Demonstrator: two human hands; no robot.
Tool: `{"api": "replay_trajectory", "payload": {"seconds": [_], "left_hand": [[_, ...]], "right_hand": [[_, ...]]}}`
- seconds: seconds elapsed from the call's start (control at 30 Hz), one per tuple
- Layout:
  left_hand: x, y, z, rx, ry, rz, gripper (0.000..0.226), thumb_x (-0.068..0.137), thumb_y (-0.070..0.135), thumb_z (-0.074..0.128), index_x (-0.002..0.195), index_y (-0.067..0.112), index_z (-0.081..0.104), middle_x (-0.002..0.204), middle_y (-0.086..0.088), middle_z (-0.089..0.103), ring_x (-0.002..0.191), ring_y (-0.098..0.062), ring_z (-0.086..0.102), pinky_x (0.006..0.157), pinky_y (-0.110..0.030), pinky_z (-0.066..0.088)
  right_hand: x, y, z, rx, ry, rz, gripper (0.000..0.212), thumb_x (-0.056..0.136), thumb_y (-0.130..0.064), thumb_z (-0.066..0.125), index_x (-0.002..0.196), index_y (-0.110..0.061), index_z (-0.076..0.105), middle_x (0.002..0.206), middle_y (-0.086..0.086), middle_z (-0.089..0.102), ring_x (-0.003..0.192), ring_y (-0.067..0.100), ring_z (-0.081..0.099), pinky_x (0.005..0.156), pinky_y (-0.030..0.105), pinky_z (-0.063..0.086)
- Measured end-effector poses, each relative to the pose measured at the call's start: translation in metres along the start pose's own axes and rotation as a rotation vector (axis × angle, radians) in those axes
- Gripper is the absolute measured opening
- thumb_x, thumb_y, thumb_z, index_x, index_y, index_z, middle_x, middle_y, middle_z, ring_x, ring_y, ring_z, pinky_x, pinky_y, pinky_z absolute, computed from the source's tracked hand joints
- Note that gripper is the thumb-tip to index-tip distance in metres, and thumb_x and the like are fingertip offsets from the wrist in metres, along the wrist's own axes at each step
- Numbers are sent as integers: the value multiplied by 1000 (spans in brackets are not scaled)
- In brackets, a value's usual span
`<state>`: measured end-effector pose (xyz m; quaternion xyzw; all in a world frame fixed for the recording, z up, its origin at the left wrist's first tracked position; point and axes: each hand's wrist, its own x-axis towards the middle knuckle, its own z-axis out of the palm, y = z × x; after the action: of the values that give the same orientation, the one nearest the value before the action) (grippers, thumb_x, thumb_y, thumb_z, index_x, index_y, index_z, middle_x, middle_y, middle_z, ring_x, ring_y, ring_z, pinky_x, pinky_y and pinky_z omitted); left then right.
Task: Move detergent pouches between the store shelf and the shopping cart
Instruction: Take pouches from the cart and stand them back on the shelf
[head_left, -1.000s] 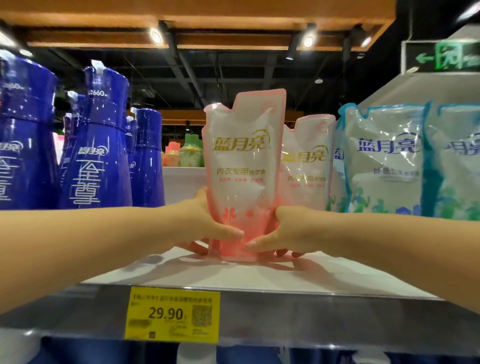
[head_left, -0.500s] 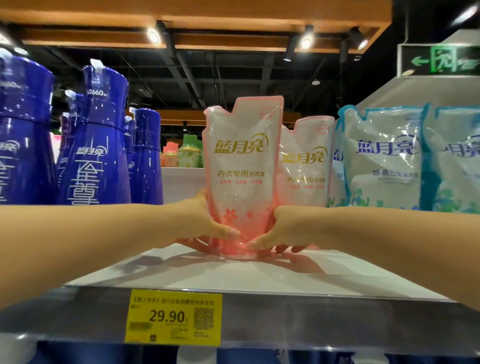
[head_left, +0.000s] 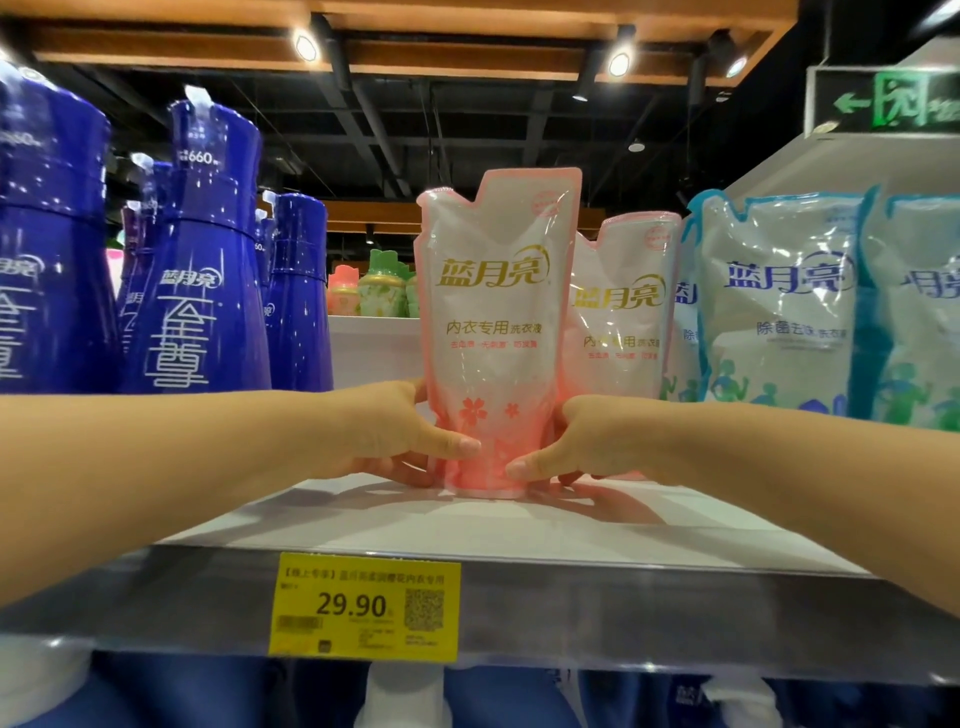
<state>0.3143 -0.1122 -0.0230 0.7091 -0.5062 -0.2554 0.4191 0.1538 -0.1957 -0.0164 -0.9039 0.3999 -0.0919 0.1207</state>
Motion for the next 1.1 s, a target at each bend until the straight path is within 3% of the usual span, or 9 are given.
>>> {"api": "replay_trajectory", "payload": {"seconds": [0.07,0.13,0.27,0.37,0.47,0.57,0.67,0.8,1.1], "left_hand": [[0,-1,0,-8,-6,2,77,71,15,74,138,28,38,99,-5,66,86,-21,68,77,-34,58],[-1,-1,-1,-30,-17,-3,76,71,14,74,137,27,39,96,-5,67,83,-20,69,71,-32,59],[-7,8,-11,-10,-36,9,71,69,15,74,134,18,44,94,-2,66,84,-16,65,72,-29,56],[-16,16,-28,3,71,57,91,56,26,74,139,16,37,112,-4,60,96,-18,60,78,-30,52],[-34,27,-33,249,269,170,88,67,37,72,143,18,31,138,-6,49,119,-25,52,93,-36,46],[-54,42,-21,296,467,412,84,77,32,70,146,17,24,144,-2,44,127,-23,46,97,-37,43],[-72,58,9,390,650,663,91,76,31,72,148,18,17,149,-3,34,132,-21,39,100,-37,40],[-93,82,69,473,597,739,92,77,37,71,148,19,15,153,-2,26,138,-21,28,111,-37,26],[-178,146,287,327,298,957,69,79,32,70,140,23,38,142,3,46,129,-10,41,99,-11,24]], "right_hand": [[0,-1,1,39,-1,5,42,77,-53,67,98,-16,66,104,3,68,98,24,62,72,24,47],[-6,-2,2,5,13,56,49,74,-61,65,98,-19,60,101,-2,65,98,20,58,83,28,45],[-17,-4,-5,-193,45,91,74,73,-65,62,129,-18,52,126,-2,58,114,22,53,102,35,40],[-34,3,-20,-186,92,103,60,83,-50,62,133,-19,49,132,-2,55,118,20,52,103,31,39],[-51,13,-36,-102,203,86,47,86,-36,64,130,-22,54,129,-4,57,110,15,54,98,25,39],[-69,21,-41,14,287,43,32,89,-26,61,120,-19,61,112,-3,62,89,9,57,80,19,41],[-95,35,-38,60,385,-19,16,89,-20,59,103,-18,68,100,-3,66,88,11,59,77,21,44],[-145,68,-31,83,539,-84,11,87,-18,57,87,-20,68,89,-3,65,86,15,59,74,25,46],[-347,210,-42,3,695,-28,10,85,-22,58,85,-27,66,84,-8,65,88,12,59,76,24,41]]}}
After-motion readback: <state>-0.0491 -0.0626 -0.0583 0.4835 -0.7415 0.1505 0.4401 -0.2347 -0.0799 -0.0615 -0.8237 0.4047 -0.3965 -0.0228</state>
